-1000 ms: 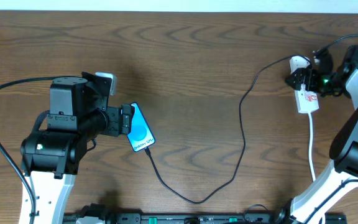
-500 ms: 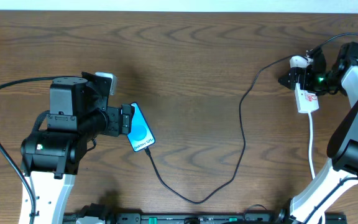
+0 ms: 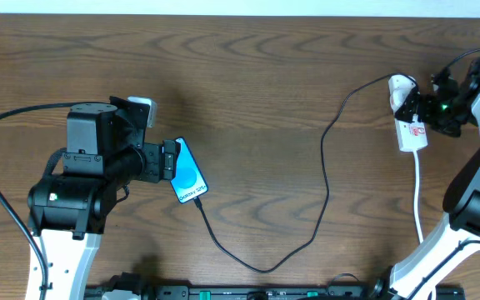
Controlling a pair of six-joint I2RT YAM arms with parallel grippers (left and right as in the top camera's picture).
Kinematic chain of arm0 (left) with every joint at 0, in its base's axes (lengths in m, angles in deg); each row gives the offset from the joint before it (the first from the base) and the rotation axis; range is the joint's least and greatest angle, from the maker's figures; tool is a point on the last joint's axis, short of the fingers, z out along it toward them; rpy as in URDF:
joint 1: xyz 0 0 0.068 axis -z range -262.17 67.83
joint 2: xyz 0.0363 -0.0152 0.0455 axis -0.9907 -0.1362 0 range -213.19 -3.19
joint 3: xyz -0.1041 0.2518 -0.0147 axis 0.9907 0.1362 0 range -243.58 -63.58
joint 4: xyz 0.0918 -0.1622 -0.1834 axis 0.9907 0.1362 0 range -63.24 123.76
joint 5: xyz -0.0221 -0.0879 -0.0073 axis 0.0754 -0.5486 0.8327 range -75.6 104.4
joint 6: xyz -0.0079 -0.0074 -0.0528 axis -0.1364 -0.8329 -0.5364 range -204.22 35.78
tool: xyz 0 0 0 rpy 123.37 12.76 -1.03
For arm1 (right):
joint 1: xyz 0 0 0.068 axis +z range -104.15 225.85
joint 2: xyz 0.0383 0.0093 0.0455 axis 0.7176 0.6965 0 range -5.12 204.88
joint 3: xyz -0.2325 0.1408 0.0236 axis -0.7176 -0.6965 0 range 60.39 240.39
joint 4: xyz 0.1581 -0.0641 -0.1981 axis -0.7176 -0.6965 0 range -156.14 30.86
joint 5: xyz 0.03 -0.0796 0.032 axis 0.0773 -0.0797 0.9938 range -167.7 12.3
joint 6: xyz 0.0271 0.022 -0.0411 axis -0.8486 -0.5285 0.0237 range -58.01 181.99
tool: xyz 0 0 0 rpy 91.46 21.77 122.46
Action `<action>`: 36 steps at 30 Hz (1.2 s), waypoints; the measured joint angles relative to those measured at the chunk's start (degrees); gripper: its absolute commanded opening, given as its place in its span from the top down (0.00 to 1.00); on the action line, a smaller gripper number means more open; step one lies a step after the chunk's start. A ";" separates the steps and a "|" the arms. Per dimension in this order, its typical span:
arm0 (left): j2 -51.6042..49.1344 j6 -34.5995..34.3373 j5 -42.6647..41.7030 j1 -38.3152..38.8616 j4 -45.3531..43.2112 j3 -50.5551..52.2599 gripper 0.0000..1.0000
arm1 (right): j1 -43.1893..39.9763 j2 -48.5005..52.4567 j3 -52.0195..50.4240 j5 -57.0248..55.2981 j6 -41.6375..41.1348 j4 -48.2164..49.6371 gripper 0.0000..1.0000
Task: Plug charger to phone and switch on socket
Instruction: 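Lift the right gripper up and away from the power strip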
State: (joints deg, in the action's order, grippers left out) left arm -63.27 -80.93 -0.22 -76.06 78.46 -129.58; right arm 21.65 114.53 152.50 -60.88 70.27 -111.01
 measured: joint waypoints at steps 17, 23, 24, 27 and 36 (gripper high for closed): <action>-0.04 0.00 0.00 0.00 -0.02 0.00 0.12 | 0.00 -27.02 0.11 -3.21 -2.91 -7.80 0.01; -0.04 0.00 0.00 0.00 0.00 0.00 0.12 | 0.00 -32.11 0.11 -3.19 -3.06 -9.14 0.01; -0.04 0.00 -0.02 0.00 0.00 0.00 0.12 | 0.00 -32.41 0.11 -3.19 -3.06 -9.14 0.01; -0.04 -0.02 0.00 0.00 0.00 0.00 0.12 | 0.00 -32.37 0.11 -3.19 -3.06 -9.16 0.01; -0.04 0.00 -0.02 0.00 0.00 0.00 0.12 | 0.00 -32.39 0.11 -3.19 -3.06 -9.16 0.01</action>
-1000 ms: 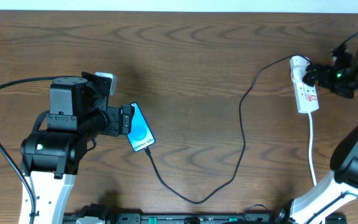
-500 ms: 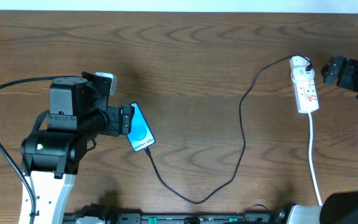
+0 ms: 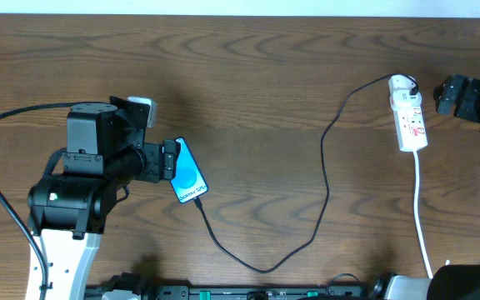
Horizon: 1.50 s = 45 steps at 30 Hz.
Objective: Plug charger to phone and switch on socket
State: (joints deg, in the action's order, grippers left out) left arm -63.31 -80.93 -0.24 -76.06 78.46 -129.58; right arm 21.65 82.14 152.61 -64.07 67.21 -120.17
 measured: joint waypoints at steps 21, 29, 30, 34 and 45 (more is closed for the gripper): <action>0.00 0.00 0.02 0.00 0.00 0.00 0.12 | 0.00 0.00 0.00 0.00 -0.02 0.00 0.01; 0.00 0.00 0.02 0.00 0.00 0.00 0.12 | 0.00 0.00 0.00 0.00 0.00 0.00 0.01; 0.00 0.00 0.02 0.00 0.00 0.00 0.12 | 0.00 0.00 0.00 -0.02 -0.02 0.00 0.01; 0.39 0.00 0.02 0.00 -0.15 0.46 0.12 | 0.00 0.00 0.00 0.00 -0.02 0.00 0.01; 13.79 0.00 0.00 0.00 0.26 11.30 0.11 | 0.00 0.00 0.00 -0.04 -0.02 -0.02 0.01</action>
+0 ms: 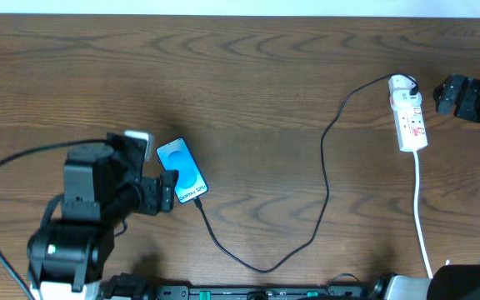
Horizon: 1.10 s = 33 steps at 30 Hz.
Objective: Plug charger to phone and switch on socket
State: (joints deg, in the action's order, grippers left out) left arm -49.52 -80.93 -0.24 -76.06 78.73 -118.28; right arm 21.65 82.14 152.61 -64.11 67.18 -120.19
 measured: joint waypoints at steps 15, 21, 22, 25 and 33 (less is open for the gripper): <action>20.61 -0.09 1.68 0.00 -25.05 24.11 0.11 | 0.00 0.00 0.00 -0.02 -0.02 0.02 0.01; 29.03 2.62 1.73 0.00 -41.55 35.60 0.12 | 0.00 0.00 0.00 -0.09 -0.02 0.00 0.01; 30.10 3.32 1.73 0.00 -43.23 37.03 0.11 | 0.00 0.00 0.00 -0.09 -0.02 0.00 0.01; 33.64 5.95 1.73 0.00 -47.43 40.83 0.12 | 0.00 0.00 0.00 -0.09 -0.02 0.00 0.01; 44.46 10.51 1.75 0.00 -48.41 47.71 0.11 | 0.00 0.00 0.00 -0.11 -0.02 0.00 0.01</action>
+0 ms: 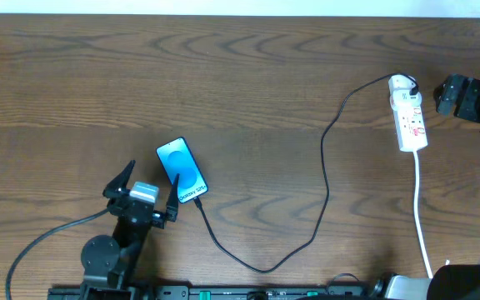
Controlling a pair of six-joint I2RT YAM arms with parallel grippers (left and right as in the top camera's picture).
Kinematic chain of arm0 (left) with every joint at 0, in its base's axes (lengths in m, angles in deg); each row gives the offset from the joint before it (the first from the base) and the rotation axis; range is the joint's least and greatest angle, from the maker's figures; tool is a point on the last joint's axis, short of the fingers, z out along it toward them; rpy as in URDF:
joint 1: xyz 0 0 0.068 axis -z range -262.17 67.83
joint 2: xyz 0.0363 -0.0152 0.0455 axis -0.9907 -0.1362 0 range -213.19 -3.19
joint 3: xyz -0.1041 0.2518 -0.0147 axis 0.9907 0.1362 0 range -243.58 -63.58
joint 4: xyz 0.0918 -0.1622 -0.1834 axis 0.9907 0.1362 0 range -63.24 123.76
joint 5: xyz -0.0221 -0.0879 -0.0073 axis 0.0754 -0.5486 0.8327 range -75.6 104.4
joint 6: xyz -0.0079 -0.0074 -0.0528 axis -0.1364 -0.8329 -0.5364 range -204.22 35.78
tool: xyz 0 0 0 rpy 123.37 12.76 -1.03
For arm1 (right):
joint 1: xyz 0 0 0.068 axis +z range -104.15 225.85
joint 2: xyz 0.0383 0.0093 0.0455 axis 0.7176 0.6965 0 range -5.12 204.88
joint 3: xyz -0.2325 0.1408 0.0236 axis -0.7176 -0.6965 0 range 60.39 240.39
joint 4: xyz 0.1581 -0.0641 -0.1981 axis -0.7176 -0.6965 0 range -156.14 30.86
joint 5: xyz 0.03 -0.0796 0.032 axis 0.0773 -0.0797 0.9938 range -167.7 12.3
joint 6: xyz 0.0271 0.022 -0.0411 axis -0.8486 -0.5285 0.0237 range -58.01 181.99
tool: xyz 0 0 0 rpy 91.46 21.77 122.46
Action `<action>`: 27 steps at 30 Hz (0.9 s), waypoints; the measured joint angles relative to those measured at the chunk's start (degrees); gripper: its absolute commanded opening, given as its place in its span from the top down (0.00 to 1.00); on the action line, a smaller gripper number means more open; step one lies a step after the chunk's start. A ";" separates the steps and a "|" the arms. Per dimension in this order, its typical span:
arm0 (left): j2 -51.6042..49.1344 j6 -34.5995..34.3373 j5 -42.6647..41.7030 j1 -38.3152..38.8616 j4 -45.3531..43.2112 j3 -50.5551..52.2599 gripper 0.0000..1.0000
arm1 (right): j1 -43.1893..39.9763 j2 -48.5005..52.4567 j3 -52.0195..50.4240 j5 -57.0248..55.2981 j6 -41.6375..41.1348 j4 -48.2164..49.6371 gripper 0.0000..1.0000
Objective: Plug charger to phone and switch on socket
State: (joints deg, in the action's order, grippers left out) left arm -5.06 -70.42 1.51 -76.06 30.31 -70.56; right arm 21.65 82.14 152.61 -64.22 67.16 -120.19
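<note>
The phone (182, 169) lies flat on the wooden table, blue screen up. The black charger cable (323, 171) enters its near end and loops across to the plug in the white power strip (410, 121) at the right. My left gripper (147, 185) is open and empty, low near the front edge, just left of the phone's near end and not touching it. My right gripper (450, 95) hangs at the right edge, a little right of the strip and clear of it; its jaws are too dark to read.
The strip's white lead (422, 217) runs down toward the front edge at the right. The cable's loop (265, 267) lies near the front middle. The left arm's own black cable (48, 237) curves at the front left.
My left arm has pulled back toward the front edge and sits lower, its open fingers now beside the phone's near end. Phone, cable, strip and right arm are unchanged.
At first my left gripper was at the phone's far end and my right gripper was on the power strip. Then the right gripper stood clear at the right edge. Later the left gripper was off the phone, and now it is drawn back further.
</note>
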 measured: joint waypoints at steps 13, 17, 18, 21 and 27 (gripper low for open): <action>1.25 1.11 1.25 -0.37 -1.27 5.05 0.11 | 0.00 0.00 0.02 -0.02 0.00 -0.02 0.01; 1.25 1.11 1.29 -2.19 -1.25 5.05 0.11 | 0.00 0.00 0.02 -0.02 0.00 0.00 0.01; 1.25 1.11 1.36 -2.73 -1.25 5.05 0.11 | 0.00 0.00 0.02 -0.02 0.00 -0.02 0.01; 1.25 1.11 1.49 -3.58 -1.20 5.05 0.11 | 0.00 0.00 0.02 -0.02 0.00 0.00 0.01; 1.25 1.11 1.49 -3.76 -1.20 5.05 0.11 | 0.00 0.00 0.02 -0.02 0.00 0.00 0.01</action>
State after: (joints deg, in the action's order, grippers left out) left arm -3.81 -69.30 3.00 -79.82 29.11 -65.51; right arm 21.65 82.14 152.64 -64.24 67.16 -120.19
